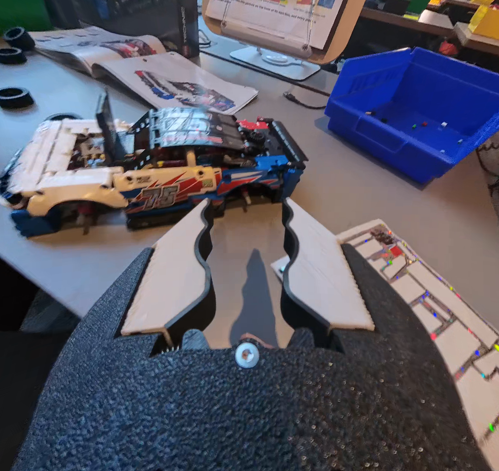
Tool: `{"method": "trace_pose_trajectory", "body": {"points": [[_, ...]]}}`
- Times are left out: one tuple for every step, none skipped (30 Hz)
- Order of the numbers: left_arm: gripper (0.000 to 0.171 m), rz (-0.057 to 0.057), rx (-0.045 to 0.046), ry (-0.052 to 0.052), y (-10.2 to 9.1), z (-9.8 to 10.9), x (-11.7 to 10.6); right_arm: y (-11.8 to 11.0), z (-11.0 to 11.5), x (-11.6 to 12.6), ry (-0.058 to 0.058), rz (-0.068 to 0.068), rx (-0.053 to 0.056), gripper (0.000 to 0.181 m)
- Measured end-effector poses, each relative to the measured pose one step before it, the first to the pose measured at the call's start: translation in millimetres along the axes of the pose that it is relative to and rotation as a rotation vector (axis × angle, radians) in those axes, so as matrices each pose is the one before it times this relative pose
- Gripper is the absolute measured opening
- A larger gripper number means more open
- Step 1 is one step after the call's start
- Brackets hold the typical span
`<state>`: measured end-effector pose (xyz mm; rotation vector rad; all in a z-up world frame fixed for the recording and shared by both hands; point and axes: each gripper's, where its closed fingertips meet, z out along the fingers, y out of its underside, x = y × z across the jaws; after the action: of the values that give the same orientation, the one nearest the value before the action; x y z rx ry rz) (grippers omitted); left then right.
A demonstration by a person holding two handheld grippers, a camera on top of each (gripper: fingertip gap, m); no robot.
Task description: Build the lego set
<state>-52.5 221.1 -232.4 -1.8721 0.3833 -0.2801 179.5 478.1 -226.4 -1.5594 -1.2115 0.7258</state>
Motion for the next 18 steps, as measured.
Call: {"method": "trace_pose_trajectory", "body": {"points": [[0.048,0.0154,0.01427,0.0026,-1.73,-1.63,1.94,-3.30,7.74,4.14,0.0105,-0.0010,0.0123,0.051],[0.048,0.0186,0.01058,-0.0009,-1.13,-1.44,1.82,-2.65,7.30,3.50,0.0089,-0.0006,0.0131,0.050],[0.048,0.0207,0.00795,-0.0062,-0.70,-1.84,1.38,-1.74,6.81,2.99,0.0091,-0.0036,0.0121,0.051],[0.046,0.0206,0.00086,-0.0088,0.54,-2.10,0.85,-0.44,6.03,3.12,0.0137,-0.0059,0.0058,0.051],[0.044,0.0151,-0.01022,-0.0127,2.33,-2.58,-0.71,-0.02,4.86,3.12,0.0170,-0.0059,-0.0020,0.051],[0.044,0.0112,-0.01297,-0.0121,3.02,-3.20,-1.23,-1.76,3.79,2.24,0.0162,-0.0096,0.0052,0.051],[0.044,0.0114,-0.00799,-0.0098,2.57,-3.90,-1.70,-3.81,2.68,0.96,0.0116,-0.0106,0.0170,0.050],[0.043,0.0112,-0.00611,-0.0119,2.58,-4.24,-2.72,-4.04,2.33,-0.68,0.0028,-0.0063,0.0189,0.050],[0.043,0.0099,-0.00830,-0.0180,3.21,-4.47,-4.71,-2.66,2.61,-2.40,-0.0084,-0.0041,0.0132,0.050],[0.043,0.0059,-0.00755,-0.0214,3.26,-4.36,-6.34,-0.29,3.26,-2.25,-0.0076,-0.0050,0.0014,0.050],[0.042,-0.0017,-0.00435,-0.0171,2.75,-3.86,-6.78,0.85,3.11,-0.50,0.0052,-0.0100,-0.0075,0.050],[0.042,-0.0110,-0.00078,-0.0127,1.98,-3.29,-6.89,0.02,2.93,-0.27,0.0072,-0.0159,-0.0042,0.051],[0.042,-0.0176,0.00399,-0.0074,0.86,-2.55,-6.04,0.44,2.68,-1.70,-0.0044,-0.0139,-0.0068,0.051],[0.042,-0.0214,0.00960,0.0018,-0.54,-1.69,-3.81,2.25,2.20,-1.83,-0.0068,-0.0078,-0.0174,0.051],[0.041,-0.0221,0.01009,0.0097,-1.15,-0.93,-1.70,2.38,1.36,-0.57,0.0032,-0.0063,-0.0154,0.055],[0.041,-0.0156,0.00358,0.0082,-0.48,-0.20,-0.80,0.70,0.33,0.21,0.0103,-0.0090,-0.0044,0.057],[0.041,-0.0067,0.00040,0.0026,-0.05,0.08,-0.65,-0.12,-0.09,0.26,0.0128,-0.0121,0.0012,0.056],[0.041,0.0014,0.00212,0.0001,-0.24,0.00,-0.25,0.12,0.08,0.47,0.0147,-0.0136,-0.0002,0.056]]}}
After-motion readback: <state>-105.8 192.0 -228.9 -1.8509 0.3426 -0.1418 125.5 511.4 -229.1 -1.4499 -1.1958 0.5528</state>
